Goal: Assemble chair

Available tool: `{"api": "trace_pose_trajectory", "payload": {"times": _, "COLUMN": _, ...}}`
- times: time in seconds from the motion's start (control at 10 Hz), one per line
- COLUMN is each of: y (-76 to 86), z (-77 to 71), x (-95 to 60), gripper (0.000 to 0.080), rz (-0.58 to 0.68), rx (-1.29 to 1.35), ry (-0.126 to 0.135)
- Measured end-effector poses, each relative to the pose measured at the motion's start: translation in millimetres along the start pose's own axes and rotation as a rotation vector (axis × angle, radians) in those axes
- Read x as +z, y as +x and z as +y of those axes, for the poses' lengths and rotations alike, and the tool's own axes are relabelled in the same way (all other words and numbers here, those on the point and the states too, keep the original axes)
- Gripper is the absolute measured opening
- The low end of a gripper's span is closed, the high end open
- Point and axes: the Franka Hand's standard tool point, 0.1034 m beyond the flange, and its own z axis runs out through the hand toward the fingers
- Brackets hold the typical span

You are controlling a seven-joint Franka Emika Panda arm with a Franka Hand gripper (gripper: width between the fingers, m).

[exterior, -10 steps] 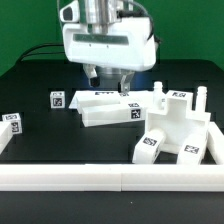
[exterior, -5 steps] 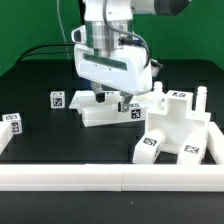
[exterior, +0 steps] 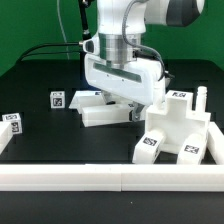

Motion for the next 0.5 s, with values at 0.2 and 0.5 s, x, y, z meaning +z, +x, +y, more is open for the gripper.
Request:
{"api": "trace_pose_trajectory", "payload": {"times": 0.2, "y": 0.2, "z": -0.1, "x": -0.1, "gripper": 0.0281, "rz": 0.001, "rx": -0.001, "ry": 0.0}}
{"api": "trace_pose_trajectory", "payload": {"times": 0.5, "y": 0.2, "z": -0.1, "x": -0.1, "gripper": 0.0281, "rz": 0.0, "rx": 0.0, "ry": 0.0}}
